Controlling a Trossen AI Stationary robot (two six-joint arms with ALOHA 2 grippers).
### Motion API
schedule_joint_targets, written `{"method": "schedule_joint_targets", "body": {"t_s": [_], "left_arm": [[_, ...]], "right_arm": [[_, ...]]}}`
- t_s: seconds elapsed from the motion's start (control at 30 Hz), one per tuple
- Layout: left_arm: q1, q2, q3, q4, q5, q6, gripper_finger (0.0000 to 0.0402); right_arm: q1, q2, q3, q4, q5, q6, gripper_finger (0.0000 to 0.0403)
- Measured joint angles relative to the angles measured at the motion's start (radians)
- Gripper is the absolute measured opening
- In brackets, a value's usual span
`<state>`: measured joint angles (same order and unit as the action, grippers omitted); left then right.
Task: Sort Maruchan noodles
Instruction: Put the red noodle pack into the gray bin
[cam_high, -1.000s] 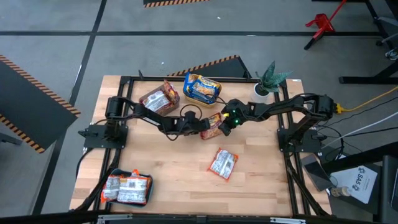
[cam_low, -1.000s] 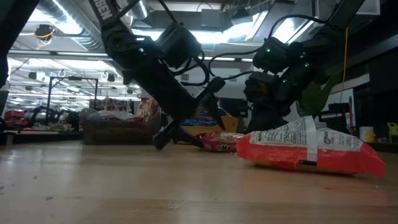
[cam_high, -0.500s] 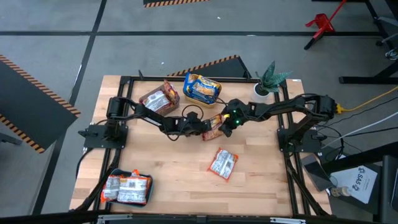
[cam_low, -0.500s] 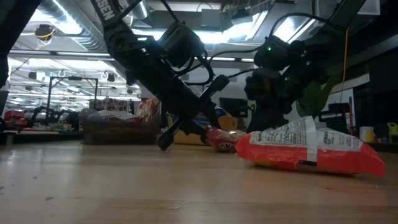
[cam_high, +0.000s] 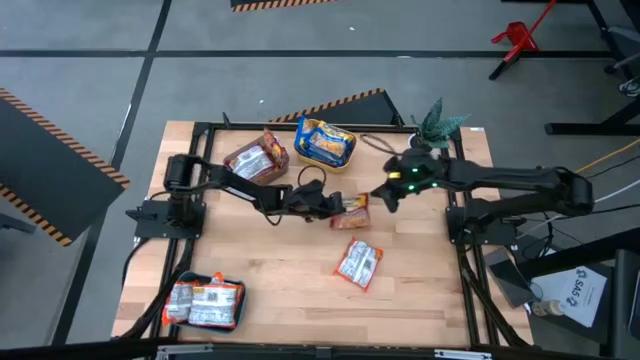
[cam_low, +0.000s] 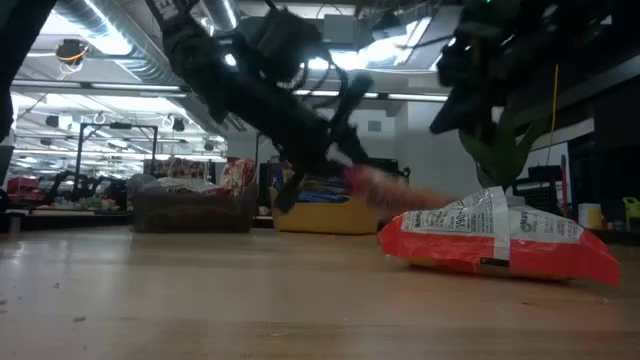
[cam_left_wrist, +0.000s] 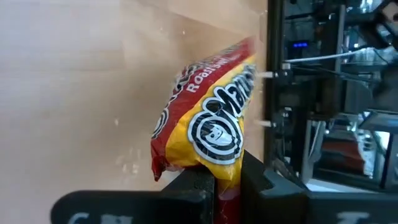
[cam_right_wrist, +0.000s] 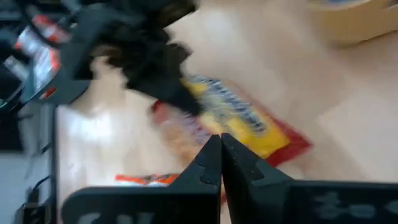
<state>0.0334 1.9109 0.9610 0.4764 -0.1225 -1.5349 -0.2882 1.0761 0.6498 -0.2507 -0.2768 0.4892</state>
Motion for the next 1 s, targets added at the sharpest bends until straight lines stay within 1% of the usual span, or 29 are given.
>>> {"method": "schedule_joint_targets", "body": {"t_s": [0.1, 0.17, 0.27, 0.4, 0.47, 0.63, 0.73, 0.87, 1.0], "left_arm": [[0.0, -0.072, -0.011, -0.021, 0.01, 0.011, 0.0016], [0.0, -0.129, -0.011, -0.064, 0.004, 0.026, 0.0016], [0.001, -0.227, -0.008, -0.159, -0.018, 0.058, 0.0015], [0.001, -0.344, -0.01, -0.372, -0.04, 0.104, 0.0015], [-0.005, -0.413, -0.011, -0.478, -0.089, 0.102, 0.0015], [-0.02, -0.596, -0.011, -0.676, -0.274, 0.092, 0.0015], [-0.032, -0.704, -0.011, -0.836, -0.366, 0.061, 0.0015], [-0.053, -0.817, -0.01, -1.082, -0.476, -0.037, 0.0015], [-0.051, -0.907, -0.01, -1.25, -0.585, -0.101, 0.0015]], "right_arm": [[0.0, -0.091, 0.001, -0.067, 0.1, 0.001, 0.0], [-0.001, -0.139, 0.0, -0.112, 0.141, 0.003, 0.0], [0.0, -0.185, 0.001, -0.145, 0.186, 0.003, 0.0], [0.0, -0.198, 0.001, -0.157, 0.215, 0.008, 0.0], [0.0, -0.197, 0.001, -0.161, 0.217, 0.009, 0.0], [0.0, -0.188, 0.001, -0.162, 0.222, 0.011, 0.0], [0.0, -0.188, 0.001, -0.159, 0.241, 0.011, 0.0], [0.0, -0.188, 0.001, -0.155, 0.244, 0.011, 0.0], [0.0, -0.188, 0.001, -0.154, 0.262, 0.011, 0.0]]}}
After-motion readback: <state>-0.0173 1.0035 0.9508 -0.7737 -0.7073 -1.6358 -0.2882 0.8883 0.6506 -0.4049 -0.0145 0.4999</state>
